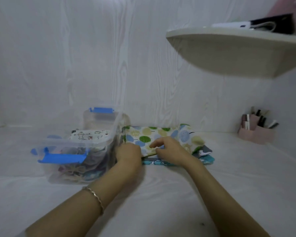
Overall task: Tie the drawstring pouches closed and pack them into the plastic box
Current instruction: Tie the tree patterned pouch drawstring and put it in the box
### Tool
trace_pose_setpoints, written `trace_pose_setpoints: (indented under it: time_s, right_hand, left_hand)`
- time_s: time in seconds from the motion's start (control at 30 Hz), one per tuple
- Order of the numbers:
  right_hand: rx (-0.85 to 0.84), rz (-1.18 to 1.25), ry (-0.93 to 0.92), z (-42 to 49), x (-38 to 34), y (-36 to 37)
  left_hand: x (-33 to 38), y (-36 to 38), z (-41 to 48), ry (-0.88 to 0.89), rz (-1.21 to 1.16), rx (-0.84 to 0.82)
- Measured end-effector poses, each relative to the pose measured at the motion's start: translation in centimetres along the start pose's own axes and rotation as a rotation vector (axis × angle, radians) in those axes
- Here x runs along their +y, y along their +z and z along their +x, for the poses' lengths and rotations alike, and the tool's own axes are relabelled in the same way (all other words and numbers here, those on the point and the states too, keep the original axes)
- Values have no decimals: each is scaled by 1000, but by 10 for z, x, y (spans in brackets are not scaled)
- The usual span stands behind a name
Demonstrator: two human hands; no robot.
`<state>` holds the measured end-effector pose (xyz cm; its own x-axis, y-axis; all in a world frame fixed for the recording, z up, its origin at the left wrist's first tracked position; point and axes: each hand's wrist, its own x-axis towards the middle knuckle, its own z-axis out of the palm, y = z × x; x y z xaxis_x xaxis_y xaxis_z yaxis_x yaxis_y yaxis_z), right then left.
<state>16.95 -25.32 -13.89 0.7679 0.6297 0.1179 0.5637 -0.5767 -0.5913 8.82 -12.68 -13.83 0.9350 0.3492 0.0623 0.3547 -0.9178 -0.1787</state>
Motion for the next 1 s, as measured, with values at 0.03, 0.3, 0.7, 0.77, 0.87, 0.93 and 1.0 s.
trace_pose_setpoints:
  time_s: [0.03,0.3,0.7,0.77,0.87,0.93,1.0]
  right_hand:
    - [14,38,-8,-1,1,3]
    - [89,155,-227,9,-3,33]
    - [721,695,-203,20,-38,-11]
    - [770,721,-226,21,-47,-25]
    - [842,741,-286,20,-58,-48]
    - [879,714,-309,18,-65,-65]
    - [923,708,-338,14,-72,-83]
  left_hand:
    - [-2,0,0,-6,14,24]
    - [-10,0,11,210,-304,479]
    - [-5,-36,21,-423,-2203,-333]
    - [-6,-50,37,-437,-2338,-414]
    - [-3,-66,57,-489,-2474,-442]
    - [2,-73,62,-512,-2539,-368]
    - [6,-79,66,-494,-2551,-263]
